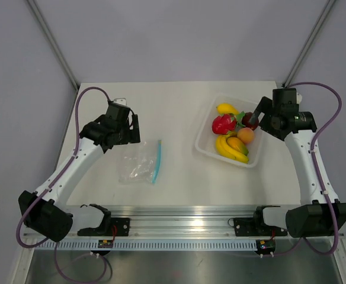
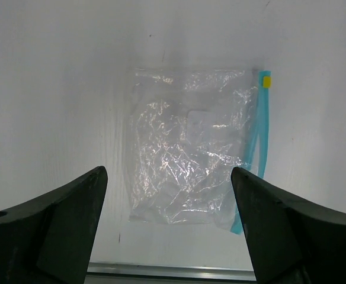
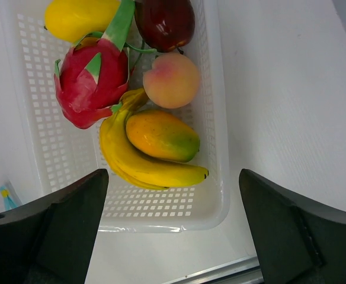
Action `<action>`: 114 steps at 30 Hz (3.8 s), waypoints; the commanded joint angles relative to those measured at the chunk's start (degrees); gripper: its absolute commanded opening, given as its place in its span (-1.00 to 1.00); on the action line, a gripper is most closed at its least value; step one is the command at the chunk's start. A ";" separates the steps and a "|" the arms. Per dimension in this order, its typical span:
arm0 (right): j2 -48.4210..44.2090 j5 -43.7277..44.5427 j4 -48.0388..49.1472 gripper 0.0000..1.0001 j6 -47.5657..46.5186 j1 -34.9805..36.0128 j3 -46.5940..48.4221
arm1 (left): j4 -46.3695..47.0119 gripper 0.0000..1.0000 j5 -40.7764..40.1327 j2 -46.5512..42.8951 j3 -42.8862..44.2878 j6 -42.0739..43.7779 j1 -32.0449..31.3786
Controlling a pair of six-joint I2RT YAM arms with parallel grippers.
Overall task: Place the food in the zip-top bag and seal the zipper
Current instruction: Pick up the zipper food storage bag at the center of the board, then open the zipper of the food storage bag.
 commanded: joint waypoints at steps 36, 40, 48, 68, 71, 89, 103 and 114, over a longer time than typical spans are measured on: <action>7.75 -2.92 1.72 0.99 2.94 2.02 4.65 | -3.88 0.28 -19.06 31.12 10.53 -6.80 -25.63; 7.84 -2.57 1.54 0.99 2.59 2.11 4.56 | -4.93 0.22 -20.38 33.94 10.79 -6.44 -26.42; 8.81 -3.53 2.07 0.99 2.50 2.11 5.08 | -5.46 0.05 -21.78 37.45 12.02 -6.35 -27.03; 7.14 -4.50 2.60 0.99 3.38 2.11 3.24 | -7.66 -0.21 -25.04 41.06 9.65 -7.76 -27.03; 6.79 -4.85 2.68 0.99 3.64 2.02 2.80 | -7.57 -0.53 -26.44 41.41 9.04 -7.33 -27.03; 5.73 -12.76 6.56 0.99 3.73 9.65 7.97 | -10.47 -1.00 1.05 28.22 30.91 -4.24 -20.79; 11.70 -22.87 12.00 0.76 10.59 26.71 6.76 | -4.32 -1.00 9.76 29.46 33.38 -10.40 -20.00; 19.09 -22.16 11.83 0.16 10.24 31.55 6.23 | -2.12 -1.00 10.82 28.23 31.71 -11.36 -18.95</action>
